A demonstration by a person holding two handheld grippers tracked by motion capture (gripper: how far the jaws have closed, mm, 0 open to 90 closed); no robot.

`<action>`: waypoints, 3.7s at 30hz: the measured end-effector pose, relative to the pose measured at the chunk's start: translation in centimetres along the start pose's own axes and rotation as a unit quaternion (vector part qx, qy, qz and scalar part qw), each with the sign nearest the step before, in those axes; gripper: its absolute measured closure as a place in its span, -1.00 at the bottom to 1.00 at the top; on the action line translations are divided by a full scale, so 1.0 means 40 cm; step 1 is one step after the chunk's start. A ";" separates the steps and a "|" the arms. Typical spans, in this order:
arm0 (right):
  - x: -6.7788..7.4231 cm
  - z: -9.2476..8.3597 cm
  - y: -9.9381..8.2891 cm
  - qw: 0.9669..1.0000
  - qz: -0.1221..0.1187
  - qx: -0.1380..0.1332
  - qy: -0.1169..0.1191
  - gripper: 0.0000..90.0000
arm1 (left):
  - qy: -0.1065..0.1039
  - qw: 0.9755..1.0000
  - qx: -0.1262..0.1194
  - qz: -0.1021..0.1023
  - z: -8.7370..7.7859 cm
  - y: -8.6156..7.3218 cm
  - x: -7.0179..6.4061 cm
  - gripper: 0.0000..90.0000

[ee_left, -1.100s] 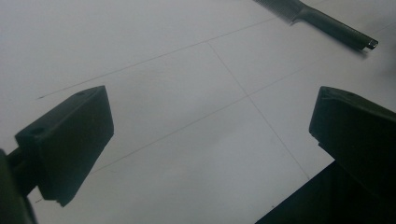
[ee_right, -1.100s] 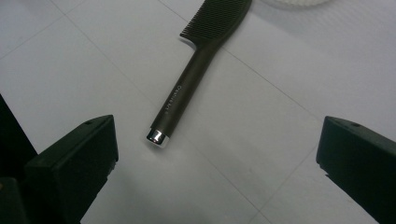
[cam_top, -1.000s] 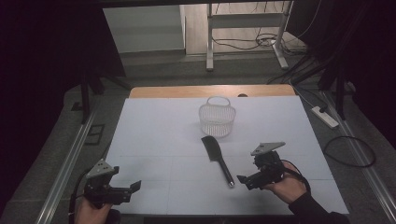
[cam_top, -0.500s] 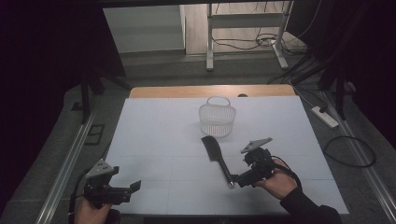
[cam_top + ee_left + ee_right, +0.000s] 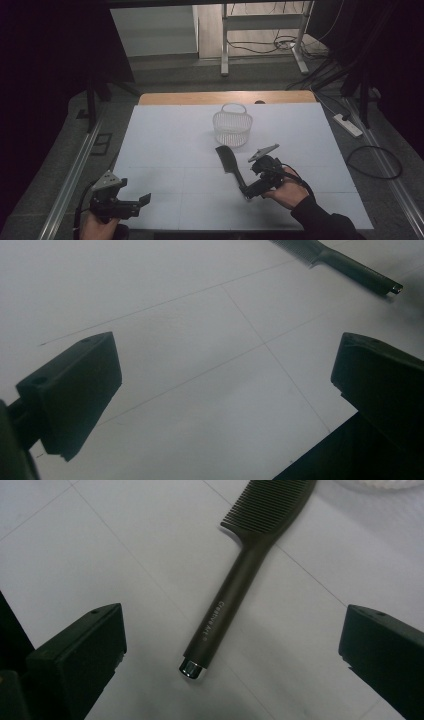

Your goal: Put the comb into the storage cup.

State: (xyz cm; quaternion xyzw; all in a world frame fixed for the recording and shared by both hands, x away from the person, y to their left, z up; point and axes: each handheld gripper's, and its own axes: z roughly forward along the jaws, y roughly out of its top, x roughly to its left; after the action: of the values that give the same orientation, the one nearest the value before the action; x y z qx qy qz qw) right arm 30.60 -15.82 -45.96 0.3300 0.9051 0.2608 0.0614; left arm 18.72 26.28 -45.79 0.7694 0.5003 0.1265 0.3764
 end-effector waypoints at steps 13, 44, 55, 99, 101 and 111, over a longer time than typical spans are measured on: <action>0.014 0.035 0.030 1.000 -0.020 0.019 0.001 -1.00 | -0.001 1.000 0.000 -0.001 0.000 0.000 0.001 -0.99; 0.030 0.072 0.063 0.995 -0.080 0.035 0.050 0.98 | -0.001 1.000 0.001 -0.002 0.001 0.000 0.002 -0.98; 0.035 0.112 0.049 0.994 -0.086 0.047 0.039 0.98 | -0.002 1.000 0.000 -0.003 0.000 0.000 0.002 -0.98; 0.001 0.094 0.021 0.997 -0.060 0.040 0.037 0.84 | -0.004 1.000 0.000 -0.002 0.001 0.001 0.003 -0.98; 0.003 0.089 0.023 0.997 -0.060 0.036 0.032 0.78 | -0.004 1.000 0.000 -0.003 0.001 0.001 0.003 -0.98; 0.004 0.073 0.031 0.997 -0.067 0.024 0.007 0.27 | -0.004 1.000 0.001 -0.003 0.002 0.001 0.003 -0.98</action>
State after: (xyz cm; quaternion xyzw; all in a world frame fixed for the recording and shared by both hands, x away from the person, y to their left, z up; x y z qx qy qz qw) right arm 31.99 -13.65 -47.84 0.2684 0.9316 0.2366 0.0640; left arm 18.83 26.33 -45.83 0.7688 0.5008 0.1223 0.3783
